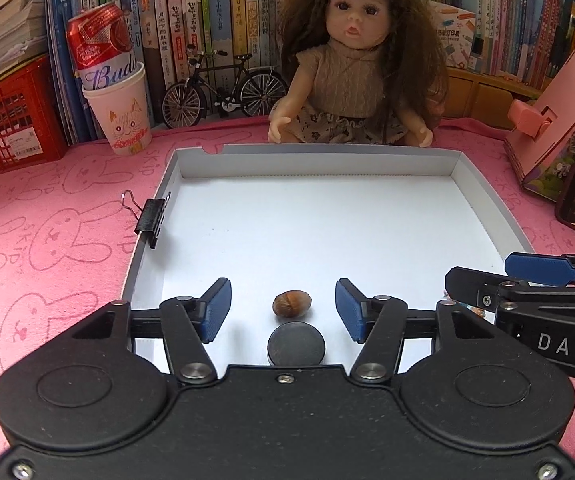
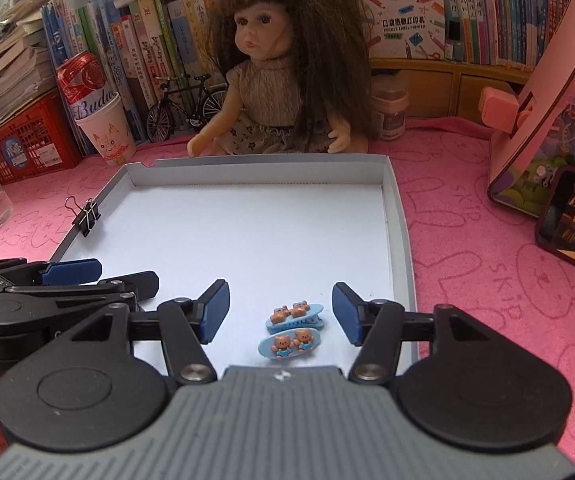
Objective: Organize rigid objects
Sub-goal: 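Open the left tool dropping the acorn while the right tool releases the fish clip in the tray, then withdraw both open tools from the tray toward the remaining objects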
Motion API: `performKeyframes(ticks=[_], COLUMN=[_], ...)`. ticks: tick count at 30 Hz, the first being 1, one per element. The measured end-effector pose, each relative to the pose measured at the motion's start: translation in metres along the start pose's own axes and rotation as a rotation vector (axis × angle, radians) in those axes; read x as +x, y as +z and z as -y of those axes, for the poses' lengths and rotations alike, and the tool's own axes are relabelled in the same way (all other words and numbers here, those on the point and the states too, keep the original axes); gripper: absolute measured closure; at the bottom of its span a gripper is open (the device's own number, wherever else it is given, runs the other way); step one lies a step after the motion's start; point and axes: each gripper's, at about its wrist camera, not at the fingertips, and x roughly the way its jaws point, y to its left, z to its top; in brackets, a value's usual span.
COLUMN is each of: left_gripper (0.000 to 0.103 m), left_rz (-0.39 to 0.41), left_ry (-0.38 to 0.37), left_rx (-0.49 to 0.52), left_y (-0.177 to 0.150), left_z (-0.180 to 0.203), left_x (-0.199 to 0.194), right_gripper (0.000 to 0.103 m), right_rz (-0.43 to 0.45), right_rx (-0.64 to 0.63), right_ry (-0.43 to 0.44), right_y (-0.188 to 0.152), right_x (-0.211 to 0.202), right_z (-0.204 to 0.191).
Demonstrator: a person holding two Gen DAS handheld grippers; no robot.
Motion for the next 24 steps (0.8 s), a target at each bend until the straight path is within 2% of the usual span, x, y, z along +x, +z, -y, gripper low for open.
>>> performKeyframes(ticks=[7,16,24], left_gripper=[0.039,0.037,0.034], left_rz=[0.022,0.075,0.102], left_ry=[-0.011,-0.023,-0.066], left_rx=[-0.003,-0.002,-0.025], left_y=[-0.006,-0.015,-0.022], left_z=[0.001,0.003,0.001], left_x=[-0.019,-0.046,-0.069], right_gripper=[0.021,0.019,0.016], right_rz=[0.041,0.103,0.154], right_rx=[0.002,-0.034,-0.039], right_ry=[0.0,0.015,0.039], right_y=[-0.004,-0.013,-0.019], right_x=[-0.016,-0.04,-0.063], right_z=[-0.001,-0.006,-0.005])
